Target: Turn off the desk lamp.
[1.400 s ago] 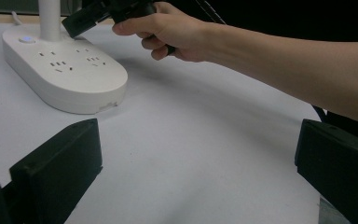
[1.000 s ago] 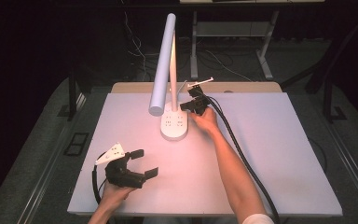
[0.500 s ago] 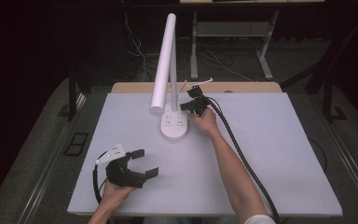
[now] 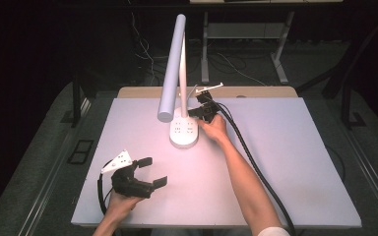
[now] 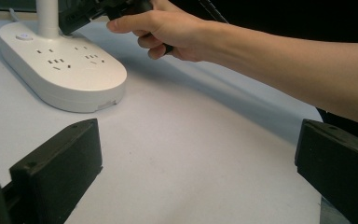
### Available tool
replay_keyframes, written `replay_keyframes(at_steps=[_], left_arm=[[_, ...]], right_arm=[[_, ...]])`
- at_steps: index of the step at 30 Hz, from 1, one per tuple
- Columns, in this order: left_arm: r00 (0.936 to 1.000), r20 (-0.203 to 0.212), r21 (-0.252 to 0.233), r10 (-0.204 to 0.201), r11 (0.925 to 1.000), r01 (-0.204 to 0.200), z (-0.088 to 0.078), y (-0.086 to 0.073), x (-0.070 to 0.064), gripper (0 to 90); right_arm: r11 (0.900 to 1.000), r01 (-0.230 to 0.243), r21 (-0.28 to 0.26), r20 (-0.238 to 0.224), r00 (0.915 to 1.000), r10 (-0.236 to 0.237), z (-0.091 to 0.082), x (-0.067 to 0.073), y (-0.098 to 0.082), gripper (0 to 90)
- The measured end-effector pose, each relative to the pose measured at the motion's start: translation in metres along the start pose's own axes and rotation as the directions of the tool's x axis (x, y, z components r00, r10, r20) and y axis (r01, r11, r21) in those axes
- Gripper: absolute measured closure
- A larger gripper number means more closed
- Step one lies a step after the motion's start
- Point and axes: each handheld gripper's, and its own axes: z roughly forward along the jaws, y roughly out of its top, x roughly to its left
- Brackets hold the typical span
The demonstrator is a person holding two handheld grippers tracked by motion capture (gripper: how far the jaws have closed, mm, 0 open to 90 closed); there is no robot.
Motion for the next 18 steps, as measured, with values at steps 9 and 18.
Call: replay_keyframes(at_steps=[9,18], left_arm=[[1.0,0.001,-0.003,0.002,1.0,-0.002,-0.0002,-0.0001,-0.0008,0.0],[1.0,-0.003,-0.002,-0.002,1.0,0.002,-0.0012,-0.0002,0.0013,0.0]], right_arm=[[1.0,-0.012,-0.005,-0.023,0.9997,0.012,0.0028,-0.0024,-0.0022,90.0],[0.999,-0.031,-0.009,-0.036,0.9989,0.031,0.0013,-0.0039,-0.0021,90.0]])
